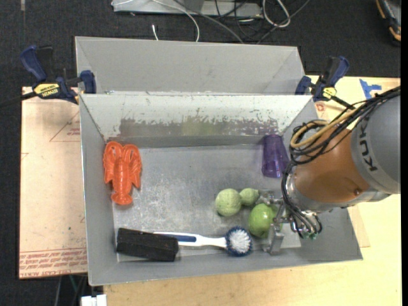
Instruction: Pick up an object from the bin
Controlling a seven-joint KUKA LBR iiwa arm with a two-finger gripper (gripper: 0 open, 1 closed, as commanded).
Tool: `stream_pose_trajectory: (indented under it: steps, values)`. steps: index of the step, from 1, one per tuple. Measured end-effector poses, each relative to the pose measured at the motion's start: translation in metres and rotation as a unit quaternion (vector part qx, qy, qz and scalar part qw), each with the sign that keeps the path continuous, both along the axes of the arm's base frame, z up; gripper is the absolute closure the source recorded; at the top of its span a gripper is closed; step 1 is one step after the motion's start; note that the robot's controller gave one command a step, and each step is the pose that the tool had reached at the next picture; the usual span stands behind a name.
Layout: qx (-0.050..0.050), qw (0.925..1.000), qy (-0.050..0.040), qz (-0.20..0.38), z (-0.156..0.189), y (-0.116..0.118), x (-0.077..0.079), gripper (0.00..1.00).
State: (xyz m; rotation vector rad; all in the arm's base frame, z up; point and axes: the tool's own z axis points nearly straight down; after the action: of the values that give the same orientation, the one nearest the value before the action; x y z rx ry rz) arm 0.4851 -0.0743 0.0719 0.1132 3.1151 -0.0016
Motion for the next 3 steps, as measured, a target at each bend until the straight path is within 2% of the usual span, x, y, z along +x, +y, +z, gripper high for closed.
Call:
stream_pose_trajectory:
  steps: [1, 2, 3]
  values:
    - [0.002, 0.9994, 0.0057, -0.035, -0.001, -0.011, 0.005, 1.0]
    - [0.002, 0.9994, 0.0057, -0.035, 0.0, -0.011, 0.005, 1.0]
    - [0.003, 0.9994, 0.0066, -0.035, 0.02, -0.011, 0.004, 1.0]
